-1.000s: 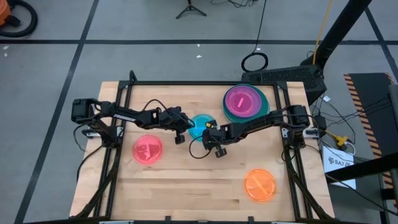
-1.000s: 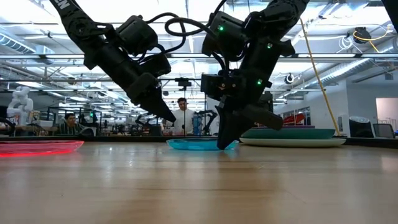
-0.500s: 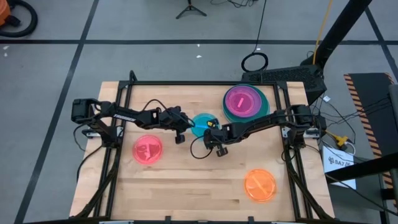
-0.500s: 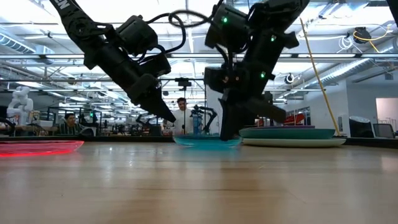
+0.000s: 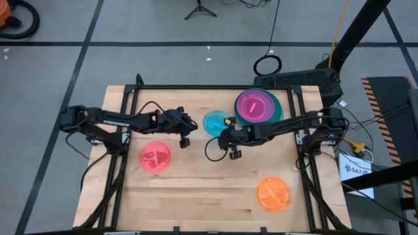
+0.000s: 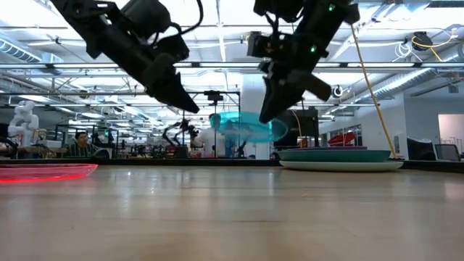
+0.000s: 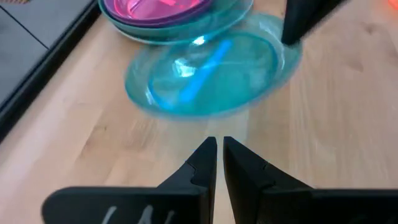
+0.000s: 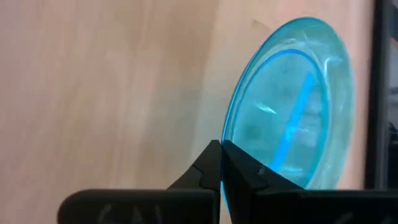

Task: Stack plastic plates
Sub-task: Stack the blue plate on top of the pink plate, then stack the pink plate on top of the blue plate

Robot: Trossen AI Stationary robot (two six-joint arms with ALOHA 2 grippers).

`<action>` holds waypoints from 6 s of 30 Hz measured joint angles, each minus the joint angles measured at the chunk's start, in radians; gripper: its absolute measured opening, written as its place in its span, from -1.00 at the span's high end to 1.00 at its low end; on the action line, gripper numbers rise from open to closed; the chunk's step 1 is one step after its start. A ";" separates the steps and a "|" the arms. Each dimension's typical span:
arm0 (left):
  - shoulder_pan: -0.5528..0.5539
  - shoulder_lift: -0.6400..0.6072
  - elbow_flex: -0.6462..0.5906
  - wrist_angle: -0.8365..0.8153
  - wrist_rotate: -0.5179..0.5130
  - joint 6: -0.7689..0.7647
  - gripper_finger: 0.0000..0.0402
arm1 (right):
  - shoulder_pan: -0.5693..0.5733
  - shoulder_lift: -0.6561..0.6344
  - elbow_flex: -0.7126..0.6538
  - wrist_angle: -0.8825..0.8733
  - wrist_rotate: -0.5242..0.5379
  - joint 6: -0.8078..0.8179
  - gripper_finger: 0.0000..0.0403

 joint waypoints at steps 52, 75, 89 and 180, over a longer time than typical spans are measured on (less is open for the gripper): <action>-0.132 -0.048 0.000 -0.053 -0.051 0.000 0.82 | -0.403 -0.144 -0.216 -0.211 0.050 0.129 0.99; -0.141 -0.047 0.000 -0.054 -0.051 -0.020 0.82 | -0.416 -0.144 -0.219 -0.143 -0.029 0.147 0.83; -0.140 -0.047 0.000 -0.088 -0.051 -0.047 0.82 | -0.417 -0.144 -0.219 -0.148 -0.028 0.228 0.29; -0.262 -0.046 0.000 -0.836 -0.099 -0.699 0.82 | 0.012 -0.150 -0.218 0.326 -0.072 0.557 0.23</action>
